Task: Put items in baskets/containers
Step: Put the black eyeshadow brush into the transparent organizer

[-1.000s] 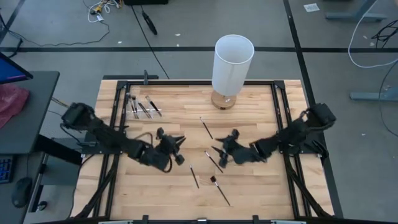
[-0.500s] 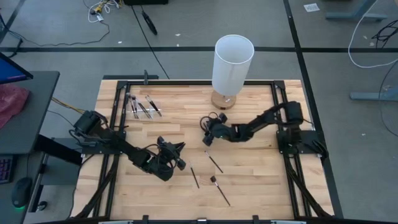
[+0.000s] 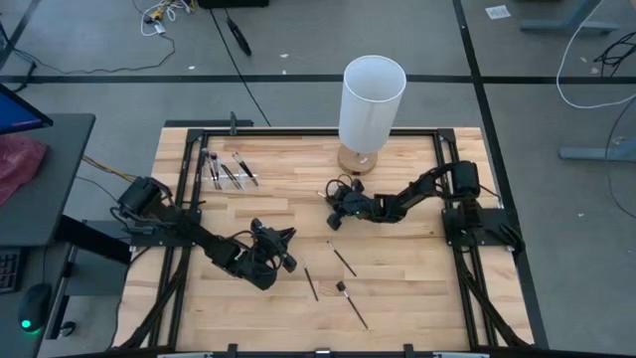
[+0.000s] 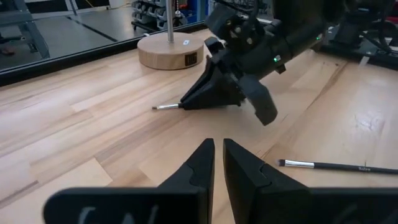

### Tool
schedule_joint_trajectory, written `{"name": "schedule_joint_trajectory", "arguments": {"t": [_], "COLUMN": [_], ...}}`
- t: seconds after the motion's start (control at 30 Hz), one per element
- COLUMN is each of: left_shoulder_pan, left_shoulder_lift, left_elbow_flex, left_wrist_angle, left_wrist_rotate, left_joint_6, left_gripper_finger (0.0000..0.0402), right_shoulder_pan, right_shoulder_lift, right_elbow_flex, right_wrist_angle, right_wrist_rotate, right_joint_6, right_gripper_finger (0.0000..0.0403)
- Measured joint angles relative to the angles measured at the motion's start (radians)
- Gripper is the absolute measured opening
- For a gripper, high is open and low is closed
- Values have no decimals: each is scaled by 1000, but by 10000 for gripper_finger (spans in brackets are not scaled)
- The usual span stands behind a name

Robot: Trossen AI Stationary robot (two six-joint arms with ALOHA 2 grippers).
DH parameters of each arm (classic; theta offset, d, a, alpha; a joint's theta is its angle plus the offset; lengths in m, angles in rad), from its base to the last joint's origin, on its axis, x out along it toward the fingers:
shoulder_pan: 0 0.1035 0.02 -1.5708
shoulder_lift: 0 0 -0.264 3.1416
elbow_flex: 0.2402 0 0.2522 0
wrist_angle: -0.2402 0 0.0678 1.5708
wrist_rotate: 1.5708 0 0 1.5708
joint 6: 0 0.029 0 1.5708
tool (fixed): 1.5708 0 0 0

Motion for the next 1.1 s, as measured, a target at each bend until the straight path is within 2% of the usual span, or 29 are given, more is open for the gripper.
{"name": "schedule_joint_trajectory", "arguments": {"t": [0.1,0.27,0.43,0.77,0.93,1.1], "left_shoulder_pan": [0,0,0,0,0,1], "left_shoulder_lift": [0,0,0,0,0,0], "left_elbow_flex": [0,0,0,0,0,0], "left_wrist_angle": [1,1,9,86,128,182], "left_wrist_rotate": [0,2,4,46,49,88], "left_joint_6": [0,-5,-5,97,151,217], "left_gripper_finger": [34,34,34,34,35,35], "right_shoulder_pan": [17,58,129,284,361,408], "right_shoulder_lift": [1,0,-40,-262,-357,-380], "right_elbow_flex": [-40,-93,-138,-207,-238,-238], "right_wrist_angle": [72,149,139,-1,18,46], "right_wrist_rotate": [-8,-11,6,-59,-5,33], "right_joint_6": [8,31,60,60,60,49], "right_gripper_finger": [11,11,7,6,6,6]}}
